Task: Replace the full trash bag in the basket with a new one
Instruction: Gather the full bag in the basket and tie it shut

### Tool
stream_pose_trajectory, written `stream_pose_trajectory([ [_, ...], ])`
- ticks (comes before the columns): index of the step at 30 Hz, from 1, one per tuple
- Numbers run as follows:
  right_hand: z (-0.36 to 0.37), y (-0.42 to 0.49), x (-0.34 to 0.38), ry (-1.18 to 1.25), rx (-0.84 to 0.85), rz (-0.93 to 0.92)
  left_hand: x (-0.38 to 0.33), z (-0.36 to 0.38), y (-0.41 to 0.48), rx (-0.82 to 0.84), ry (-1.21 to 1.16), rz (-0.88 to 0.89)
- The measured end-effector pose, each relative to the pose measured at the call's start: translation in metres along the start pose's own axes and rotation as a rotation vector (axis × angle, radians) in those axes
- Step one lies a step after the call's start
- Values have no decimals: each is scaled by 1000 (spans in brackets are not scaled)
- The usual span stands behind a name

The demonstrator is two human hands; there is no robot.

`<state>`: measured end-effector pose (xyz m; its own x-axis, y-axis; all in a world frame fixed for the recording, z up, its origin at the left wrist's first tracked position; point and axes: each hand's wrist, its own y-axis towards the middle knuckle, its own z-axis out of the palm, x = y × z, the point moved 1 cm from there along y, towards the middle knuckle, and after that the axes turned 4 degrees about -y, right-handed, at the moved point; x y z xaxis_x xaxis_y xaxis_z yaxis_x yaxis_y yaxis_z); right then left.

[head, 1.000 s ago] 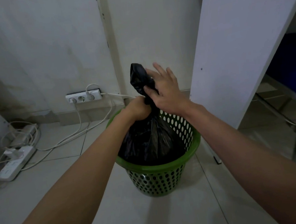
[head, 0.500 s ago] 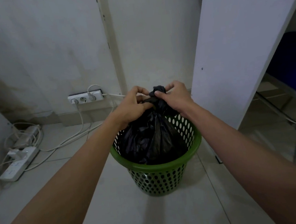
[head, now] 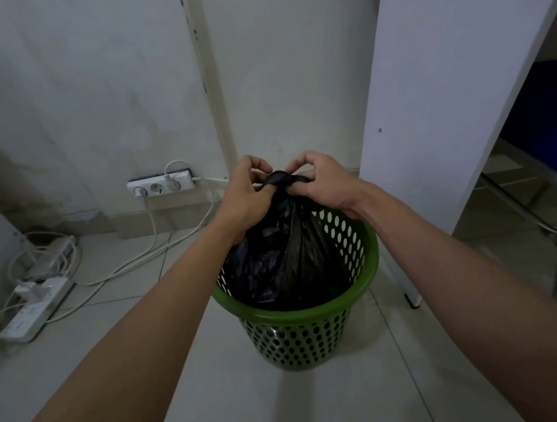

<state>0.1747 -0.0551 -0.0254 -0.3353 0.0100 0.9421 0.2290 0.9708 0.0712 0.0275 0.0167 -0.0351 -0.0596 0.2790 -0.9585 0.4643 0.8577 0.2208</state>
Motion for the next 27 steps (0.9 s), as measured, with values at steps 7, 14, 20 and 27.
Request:
stream_pose_trajectory([
  [7, -7, -4, -2, 538, 216, 77, -6, -3, -7, 104, -52, 27],
  [14, 0, 2, -11, 727, 162, 147, -2, -12, -9, 203, 348, 388],
  [20, -8, 8, -9, 685, 160, 124, -18, -9, -10, 265, 369, 386],
  [27, -26, -4, 3, 64, 235, 111, -10, -24, -5, -5, -39, 135],
])
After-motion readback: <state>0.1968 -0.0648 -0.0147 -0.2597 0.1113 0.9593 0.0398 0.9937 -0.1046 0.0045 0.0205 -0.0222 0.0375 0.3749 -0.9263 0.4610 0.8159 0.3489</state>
